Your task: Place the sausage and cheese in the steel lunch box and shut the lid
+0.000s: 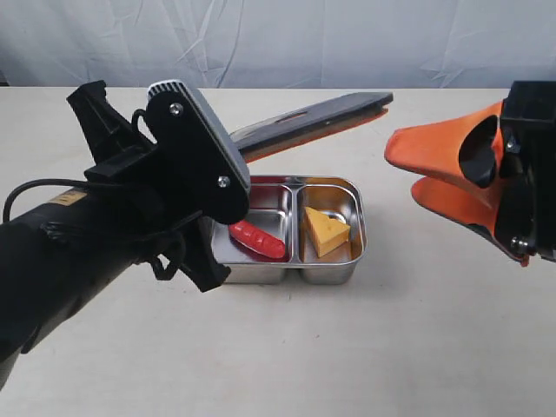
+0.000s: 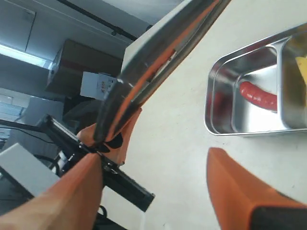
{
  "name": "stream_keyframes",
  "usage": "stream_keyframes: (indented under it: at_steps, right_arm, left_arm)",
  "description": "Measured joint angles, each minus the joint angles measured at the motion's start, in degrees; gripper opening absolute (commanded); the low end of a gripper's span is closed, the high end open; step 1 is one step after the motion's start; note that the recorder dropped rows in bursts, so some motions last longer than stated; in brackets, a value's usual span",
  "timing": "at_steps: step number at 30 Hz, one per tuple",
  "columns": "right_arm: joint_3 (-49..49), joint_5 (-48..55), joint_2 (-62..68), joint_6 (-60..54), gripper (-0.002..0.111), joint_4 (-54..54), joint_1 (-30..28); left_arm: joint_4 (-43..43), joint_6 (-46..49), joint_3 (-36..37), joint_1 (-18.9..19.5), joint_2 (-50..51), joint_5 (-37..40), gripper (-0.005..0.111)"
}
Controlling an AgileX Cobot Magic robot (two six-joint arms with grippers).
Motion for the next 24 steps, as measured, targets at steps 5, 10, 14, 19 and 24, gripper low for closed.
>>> stream_keyframes:
  at_steps: [5, 10, 14, 19, 24]
  right_arm:
    - [0.00, 0.00, 0.12, 0.35, 0.061, 6.05, 0.00]
    - [0.00, -0.34, 0.94, 0.95, 0.061, 10.60, 0.00]
    - [0.00, -2.01, 3.18, 1.72, 0.061, 15.39, 0.00]
    - [0.00, -3.75, 6.81, 1.93, 0.061, 19.08, 0.00]
    - [0.00, -5.43, 9.80, 1.93, 0.061, 21.57, 0.00]
  left_arm:
    - [-1.87, 4.63, 0.00, 0.00, 0.00, -1.95, 0.000]
    - [-1.99, 5.30, 0.00, 0.00, 0.00, -2.06, 0.000]
    - [-1.99, 5.30, 0.00, 0.00, 0.00, -2.06, 0.000]
    - [-1.99, 5.30, 0.00, 0.00, 0.00, -1.95, 0.000]
    - [-1.99, 5.30, 0.00, 0.00, 0.00, -1.21, 0.000]
